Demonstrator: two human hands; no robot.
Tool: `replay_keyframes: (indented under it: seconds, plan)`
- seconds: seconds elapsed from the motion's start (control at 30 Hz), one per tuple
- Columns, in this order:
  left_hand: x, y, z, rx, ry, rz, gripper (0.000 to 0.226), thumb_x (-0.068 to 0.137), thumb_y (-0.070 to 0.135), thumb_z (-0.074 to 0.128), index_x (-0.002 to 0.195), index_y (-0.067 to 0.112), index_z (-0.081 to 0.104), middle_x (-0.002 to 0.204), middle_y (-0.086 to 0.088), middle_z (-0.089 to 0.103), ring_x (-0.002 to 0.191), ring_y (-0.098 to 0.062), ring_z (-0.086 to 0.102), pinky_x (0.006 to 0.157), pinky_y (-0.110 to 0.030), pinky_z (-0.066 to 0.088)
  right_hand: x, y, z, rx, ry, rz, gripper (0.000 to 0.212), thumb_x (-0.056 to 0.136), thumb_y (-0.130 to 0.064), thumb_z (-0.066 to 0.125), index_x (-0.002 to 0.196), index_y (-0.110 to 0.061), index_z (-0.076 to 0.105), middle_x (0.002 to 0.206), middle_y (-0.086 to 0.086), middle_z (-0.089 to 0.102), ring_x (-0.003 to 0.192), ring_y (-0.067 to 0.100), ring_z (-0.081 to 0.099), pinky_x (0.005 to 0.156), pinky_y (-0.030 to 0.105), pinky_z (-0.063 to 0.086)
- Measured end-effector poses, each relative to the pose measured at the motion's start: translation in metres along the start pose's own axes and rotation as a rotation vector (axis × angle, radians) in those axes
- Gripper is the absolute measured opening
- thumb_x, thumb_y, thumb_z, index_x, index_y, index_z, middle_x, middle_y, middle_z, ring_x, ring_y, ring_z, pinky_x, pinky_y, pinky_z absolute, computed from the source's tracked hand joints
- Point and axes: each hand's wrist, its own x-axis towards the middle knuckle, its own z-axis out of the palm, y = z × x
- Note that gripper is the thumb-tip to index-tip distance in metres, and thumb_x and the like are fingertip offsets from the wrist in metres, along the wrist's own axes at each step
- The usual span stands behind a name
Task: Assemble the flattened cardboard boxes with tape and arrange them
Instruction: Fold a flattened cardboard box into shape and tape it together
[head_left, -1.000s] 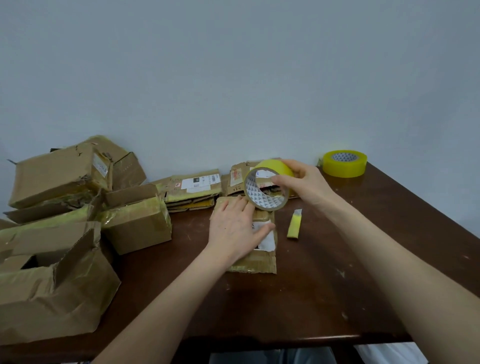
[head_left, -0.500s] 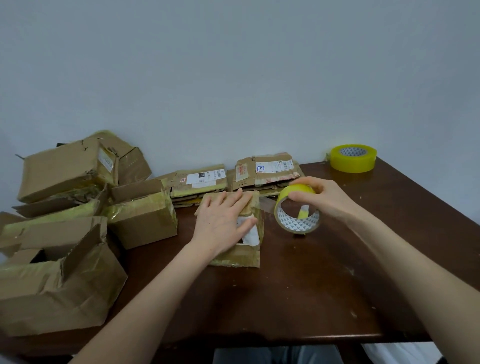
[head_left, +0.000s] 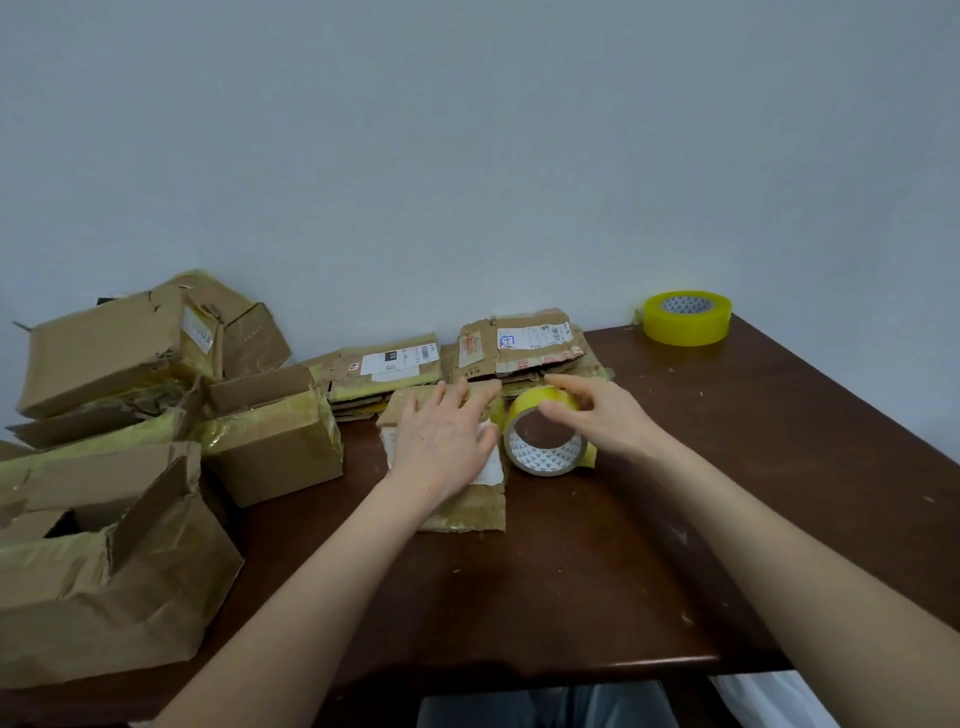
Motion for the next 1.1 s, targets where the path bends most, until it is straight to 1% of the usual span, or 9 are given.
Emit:
replay_keyframes:
  seconds: [0.13,0.2,0.3,0.43,0.63,0.73,0.9,1.0,1.1]
  plan:
    - [-0.003,0.014,0.005,0.037,0.053,-0.006,0.052,0.1,0.033,0.031,0.15,0.029,0.018,0.158,0.006,0.019,0.145,-0.019,0.02,0.115,-0.046,0.02,-0.003,0.007,-0.03,-0.173,0.246,0.176,0.023,0.096,-0.031,0.05,0.11,-0.023,0.067,0.115,0.004,0.068,0.107,0.024,0.06,0.087,0.034,0.046]
    - [-0.003,0.014,0.006,0.033,0.053,-0.005,0.051,0.1,0.033,0.031,0.15,0.031,0.02,0.159,0.007,0.018,0.144,-0.02,0.021,0.115,-0.047,0.021,-0.008,0.012,-0.029,-0.288,0.144,0.267,0.021,0.096,-0.023,0.046,0.099,-0.028,0.067,0.117,0.006,0.066,0.107,0.028,0.059,0.085,0.035,0.047]
    - [-0.004,0.014,0.005,0.015,0.036,-0.007,0.05,0.1,0.033,0.031,0.149,0.033,0.022,0.159,0.007,0.017,0.144,-0.021,0.021,0.115,-0.047,0.02,-0.016,0.018,-0.009,-0.343,-0.019,0.316,0.04,0.093,-0.014,0.038,0.117,-0.034,0.063,0.132,0.005,0.058,0.117,0.031,0.055,0.091,0.036,0.047]
    - [-0.006,0.012,0.003,0.019,0.035,0.01,0.048,0.101,0.034,0.03,0.148,0.035,0.023,0.159,0.007,0.016,0.145,-0.02,0.02,0.116,-0.046,0.019,-0.019,0.013,-0.003,-0.463,-0.116,0.334,0.057,0.094,-0.008,0.032,0.136,-0.043,0.048,0.14,0.004,0.05,0.123,0.03,0.051,0.084,0.035,0.044]
    - [-0.007,0.01,0.001,0.008,0.026,0.014,0.047,0.101,0.034,0.029,0.147,0.036,0.025,0.159,0.006,0.017,0.145,-0.017,0.019,0.116,-0.045,0.02,-0.02,0.012,-0.013,-0.497,-0.09,0.366,0.022,0.091,-0.043,0.052,0.11,-0.038,0.063,0.119,0.0,0.062,0.106,0.024,0.059,0.079,0.032,0.046]
    - [-0.006,0.011,0.0,0.006,0.017,0.015,0.044,0.101,0.034,0.029,0.145,0.037,0.03,0.159,0.005,0.017,0.145,-0.017,0.019,0.116,-0.044,0.02,-0.022,0.016,-0.012,-0.494,-0.031,0.417,0.022,0.081,-0.04,0.068,0.098,-0.029,0.058,0.112,0.001,0.061,0.099,0.023,0.059,0.074,0.03,0.046]
    - [-0.008,0.012,-0.002,-0.036,0.019,0.011,0.045,0.101,0.034,0.029,0.146,0.036,0.029,0.159,0.003,0.019,0.144,-0.018,0.02,0.115,-0.043,0.018,-0.029,0.021,-0.023,-0.293,0.145,0.472,0.02,0.083,-0.035,0.071,0.091,-0.023,0.058,0.11,0.005,0.062,0.103,0.027,0.059,0.076,0.03,0.043]
    - [-0.006,0.009,-0.011,-0.232,0.014,0.005,0.05,0.101,0.035,0.032,0.15,0.029,0.022,0.158,-0.001,0.021,0.145,-0.017,0.02,0.118,-0.039,0.016,-0.026,0.008,-0.035,-0.07,0.324,0.299,0.015,0.084,-0.029,0.071,0.082,-0.019,0.06,0.092,0.001,0.065,0.086,0.021,0.059,0.071,0.029,0.042]
    - [-0.006,0.01,-0.031,-0.56,0.214,-0.087,0.044,0.101,0.028,0.038,0.144,0.017,0.04,0.148,-0.001,0.041,0.138,-0.017,0.034,0.112,-0.034,0.027,-0.021,-0.021,-0.033,0.334,0.296,0.157,0.014,0.085,-0.014,0.071,0.076,-0.016,0.06,0.076,0.003,0.063,0.061,0.015,0.06,0.058,0.03,0.053]
